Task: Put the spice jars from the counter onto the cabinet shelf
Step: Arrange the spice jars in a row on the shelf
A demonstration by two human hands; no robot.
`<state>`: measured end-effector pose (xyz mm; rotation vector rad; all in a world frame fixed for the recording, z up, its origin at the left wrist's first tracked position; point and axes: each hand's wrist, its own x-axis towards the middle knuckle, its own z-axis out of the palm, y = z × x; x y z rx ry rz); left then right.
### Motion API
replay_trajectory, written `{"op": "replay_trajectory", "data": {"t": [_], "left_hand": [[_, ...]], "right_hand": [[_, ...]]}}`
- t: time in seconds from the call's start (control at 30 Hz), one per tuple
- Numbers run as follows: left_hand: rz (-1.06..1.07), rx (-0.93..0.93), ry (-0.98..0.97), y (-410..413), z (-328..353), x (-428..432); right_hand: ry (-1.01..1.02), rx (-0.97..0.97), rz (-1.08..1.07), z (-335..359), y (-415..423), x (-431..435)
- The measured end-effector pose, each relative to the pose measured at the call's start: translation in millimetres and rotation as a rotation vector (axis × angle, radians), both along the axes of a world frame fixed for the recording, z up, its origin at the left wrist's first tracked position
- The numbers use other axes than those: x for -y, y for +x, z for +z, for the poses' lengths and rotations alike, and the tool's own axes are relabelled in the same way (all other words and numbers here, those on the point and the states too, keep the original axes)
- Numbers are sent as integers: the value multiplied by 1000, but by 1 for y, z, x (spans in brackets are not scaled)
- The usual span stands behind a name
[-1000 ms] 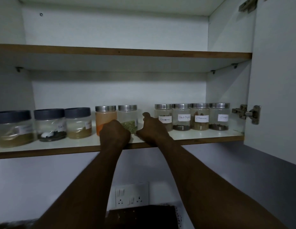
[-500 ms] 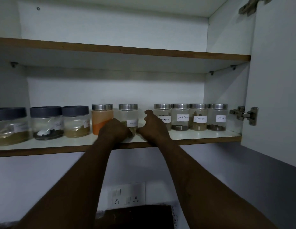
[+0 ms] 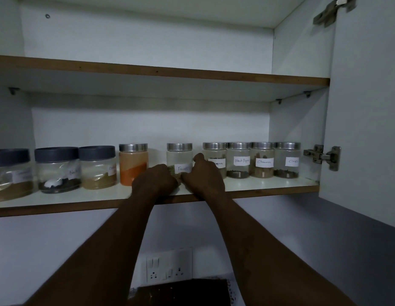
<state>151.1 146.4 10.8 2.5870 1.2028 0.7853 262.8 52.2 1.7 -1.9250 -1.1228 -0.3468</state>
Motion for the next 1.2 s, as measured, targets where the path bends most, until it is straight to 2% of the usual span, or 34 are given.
{"op": "replay_trajectory", "data": {"t": [0.6, 1.03, 1.2], "left_hand": [[-57, -20, 55, 25, -2, -14], [-63, -21, 95, 27, -6, -13], [2, 51, 127, 24, -8, -7]], "right_hand": [[67, 10, -162, -1, 1, -5], [65, 14, -173, -1, 0, -3], [140, -2, -134, -1, 1, -2]]}}
